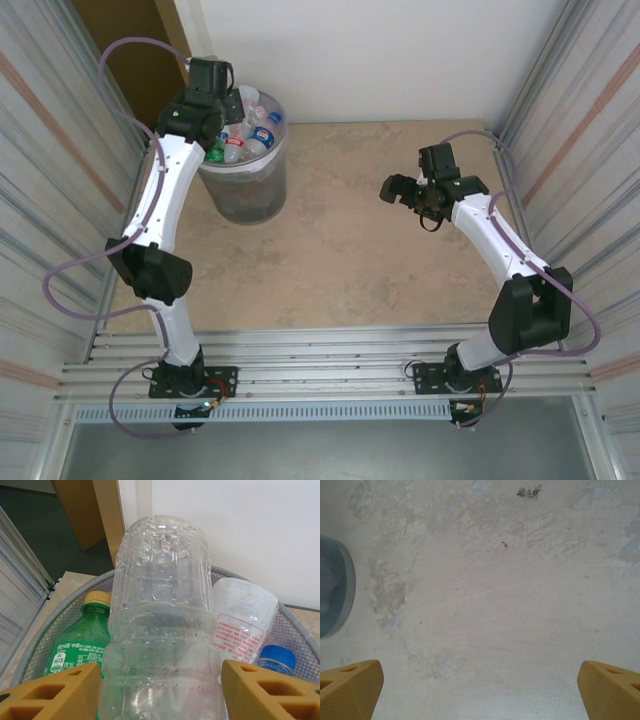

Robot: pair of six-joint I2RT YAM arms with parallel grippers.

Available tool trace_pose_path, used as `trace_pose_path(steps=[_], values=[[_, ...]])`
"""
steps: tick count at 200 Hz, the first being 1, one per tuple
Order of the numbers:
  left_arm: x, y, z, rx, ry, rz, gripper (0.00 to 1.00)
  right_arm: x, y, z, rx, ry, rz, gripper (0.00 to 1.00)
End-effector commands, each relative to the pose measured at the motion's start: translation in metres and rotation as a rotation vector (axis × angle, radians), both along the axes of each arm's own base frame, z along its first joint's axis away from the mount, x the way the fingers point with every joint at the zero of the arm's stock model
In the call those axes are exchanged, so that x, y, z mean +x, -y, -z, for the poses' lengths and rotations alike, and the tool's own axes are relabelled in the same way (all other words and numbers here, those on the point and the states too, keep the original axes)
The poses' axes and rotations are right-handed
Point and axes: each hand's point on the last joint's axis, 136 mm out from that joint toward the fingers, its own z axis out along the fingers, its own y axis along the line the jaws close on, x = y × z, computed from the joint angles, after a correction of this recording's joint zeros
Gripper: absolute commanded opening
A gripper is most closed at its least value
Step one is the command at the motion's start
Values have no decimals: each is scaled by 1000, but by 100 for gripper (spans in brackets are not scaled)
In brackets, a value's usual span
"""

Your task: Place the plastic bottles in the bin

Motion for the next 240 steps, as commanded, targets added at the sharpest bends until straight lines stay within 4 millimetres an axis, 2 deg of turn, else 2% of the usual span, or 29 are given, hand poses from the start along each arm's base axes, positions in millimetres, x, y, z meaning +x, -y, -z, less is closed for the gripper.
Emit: trace_pose_path(steps=[1,38,58,98,142,175,206,240], values=[[-5,-8,-30,5,71,-10,64,4,-5,-9,23,11,10,98],[-4,-6,-37,2,89,0,64,3,-7,-9,23,10,4,98],[-6,-6,-38,-3,88,2,74,2,-8,-9,22,11,3,98],[-9,-7,-36,-2,79,1,76,2,-9,-11,23,16,0,98],[0,-7,-45,-9,131,10,53,2,-13,-11,25,14,-10,98],[10,2,-42,-58,140,43,51,1,-17,-9,26,9,-17,97],[13,-8,-27,-111,109,-37,46,-1,-18,-8,22,5,-23,97],[15,-9,-14,-150,108,-74,40,-3,-20,-4,19,-6,-27,97]])
